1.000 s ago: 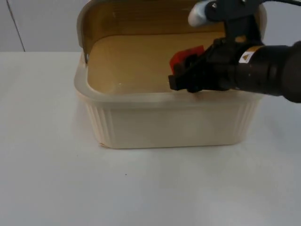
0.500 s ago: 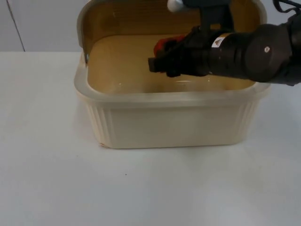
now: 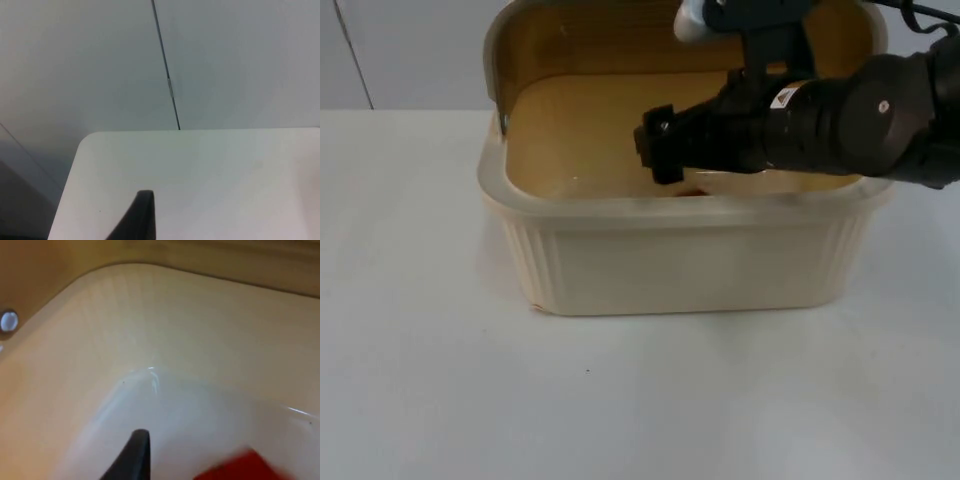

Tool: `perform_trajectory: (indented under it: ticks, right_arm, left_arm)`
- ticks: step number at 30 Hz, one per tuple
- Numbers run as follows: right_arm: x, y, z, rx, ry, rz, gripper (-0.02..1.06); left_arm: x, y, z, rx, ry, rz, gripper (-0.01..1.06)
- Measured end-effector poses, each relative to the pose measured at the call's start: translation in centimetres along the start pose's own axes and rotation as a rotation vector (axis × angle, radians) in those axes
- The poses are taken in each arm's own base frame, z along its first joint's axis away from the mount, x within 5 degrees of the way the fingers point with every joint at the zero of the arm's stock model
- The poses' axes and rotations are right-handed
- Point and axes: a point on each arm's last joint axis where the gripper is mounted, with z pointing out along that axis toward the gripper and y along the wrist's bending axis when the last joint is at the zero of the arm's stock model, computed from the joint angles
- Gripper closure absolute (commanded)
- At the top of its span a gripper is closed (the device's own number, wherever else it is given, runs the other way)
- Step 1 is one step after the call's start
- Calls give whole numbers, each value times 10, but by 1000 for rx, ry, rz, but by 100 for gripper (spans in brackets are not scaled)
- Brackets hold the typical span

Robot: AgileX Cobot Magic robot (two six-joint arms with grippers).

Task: Open the box lid with the left hand, place the block into the box with the right hand, then close the box lid with the left hand.

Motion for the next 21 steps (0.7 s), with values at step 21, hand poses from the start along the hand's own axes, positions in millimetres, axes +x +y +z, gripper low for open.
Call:
perform_trajectory:
  ticks: [21]
  right_arm:
    - [-42,10,-54,-158,161,23,0]
  left_arm:
    - [1,0,0,-2,8,0,0]
